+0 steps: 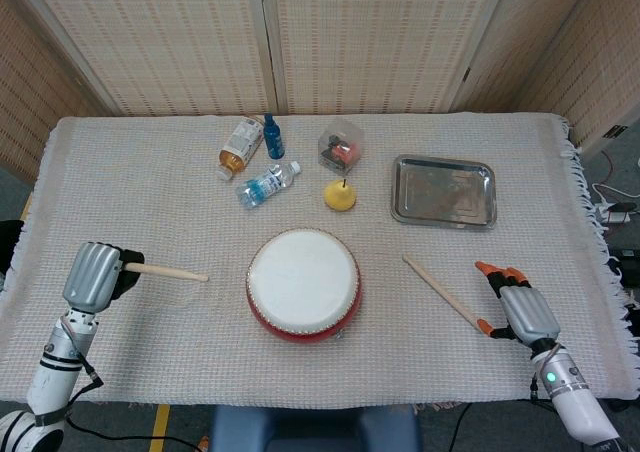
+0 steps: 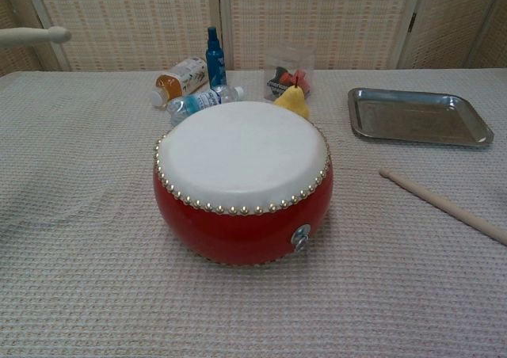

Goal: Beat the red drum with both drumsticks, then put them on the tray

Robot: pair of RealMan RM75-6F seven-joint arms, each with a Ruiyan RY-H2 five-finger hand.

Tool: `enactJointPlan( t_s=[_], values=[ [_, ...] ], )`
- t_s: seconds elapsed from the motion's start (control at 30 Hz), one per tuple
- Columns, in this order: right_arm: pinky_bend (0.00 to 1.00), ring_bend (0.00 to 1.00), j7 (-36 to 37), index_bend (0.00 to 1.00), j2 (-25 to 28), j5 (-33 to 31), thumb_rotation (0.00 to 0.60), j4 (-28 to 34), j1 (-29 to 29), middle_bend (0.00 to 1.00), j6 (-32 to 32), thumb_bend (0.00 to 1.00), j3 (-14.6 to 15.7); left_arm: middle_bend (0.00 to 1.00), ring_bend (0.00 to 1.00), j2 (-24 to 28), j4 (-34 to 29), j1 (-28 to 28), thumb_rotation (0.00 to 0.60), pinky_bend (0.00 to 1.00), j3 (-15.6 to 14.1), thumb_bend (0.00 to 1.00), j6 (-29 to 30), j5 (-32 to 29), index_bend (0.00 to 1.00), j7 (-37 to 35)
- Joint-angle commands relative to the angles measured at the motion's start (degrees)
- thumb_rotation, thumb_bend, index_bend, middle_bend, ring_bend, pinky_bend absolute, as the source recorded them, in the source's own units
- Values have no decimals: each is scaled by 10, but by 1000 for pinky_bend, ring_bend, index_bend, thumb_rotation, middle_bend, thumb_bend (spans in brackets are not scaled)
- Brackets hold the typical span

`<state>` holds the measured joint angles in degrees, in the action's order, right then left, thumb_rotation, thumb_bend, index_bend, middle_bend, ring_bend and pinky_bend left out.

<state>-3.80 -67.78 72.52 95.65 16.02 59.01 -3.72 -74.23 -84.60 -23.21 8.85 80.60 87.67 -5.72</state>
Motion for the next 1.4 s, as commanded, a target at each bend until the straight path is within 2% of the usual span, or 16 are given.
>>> enactJointPlan(
  t_s=[0.03, 0.5, 0.7, 0.93, 1.03, 1.1, 1.2, 1.4],
  values=[
    [72, 0, -30, 0, -33, -18, 600, -35, 20, 72, -19, 292, -3, 1000, 1000, 7, -9, -3, 600, 1000, 4, 896, 5, 5, 1000, 39],
    [67, 0, -66, 0, -105, -37, 600, -124, 60, 68, -63, 291, 5, 1000, 1000, 2, -7, -11, 600, 1000, 0, 894, -25, -15, 1000, 47],
    [61, 0, -98, 0, -121, -42, 600, -159, 63, 68, -58, 292, 12, 1000, 1000, 0, -3, -14, 600, 1000, -4, 892, -35, -18, 1000, 46],
    [58, 0, -122, 3, -126, -68, 600, -203, 69, 68, -61, 292, 5, 1000, 1000, -1, 1, -16, 600, 1000, -6, 875, -40, -20, 1000, 43],
    [58, 0, -110, 49, -119, -72, 600, -195, 74, 68, -67, 292, -2, 1000, 1000, -1, 1, -16, 600, 1000, -7, 873, -41, -21, 1000, 42],
    [57, 0, -79, 98, -106, -73, 600, -166, 77, 68, -74, 292, -14, 1000, 1000, 0, 1, -15, 600, 1000, -7, 873, -41, -22, 1000, 40],
    [57, 0, -39, 230, -90, -75, 600, -133, 89, 68, -89, 310, -34, 1000, 1000, 1, 1, -16, 600, 1000, -8, 873, -43, -23, 1000, 39],
    [57, 0, -61, 340, -117, -100, 600, -156, 137, 68, -118, 343, -60, 1000, 1000, -1, -1, -18, 600, 1000, -9, 873, -46, -22, 1000, 39]
  ],
)
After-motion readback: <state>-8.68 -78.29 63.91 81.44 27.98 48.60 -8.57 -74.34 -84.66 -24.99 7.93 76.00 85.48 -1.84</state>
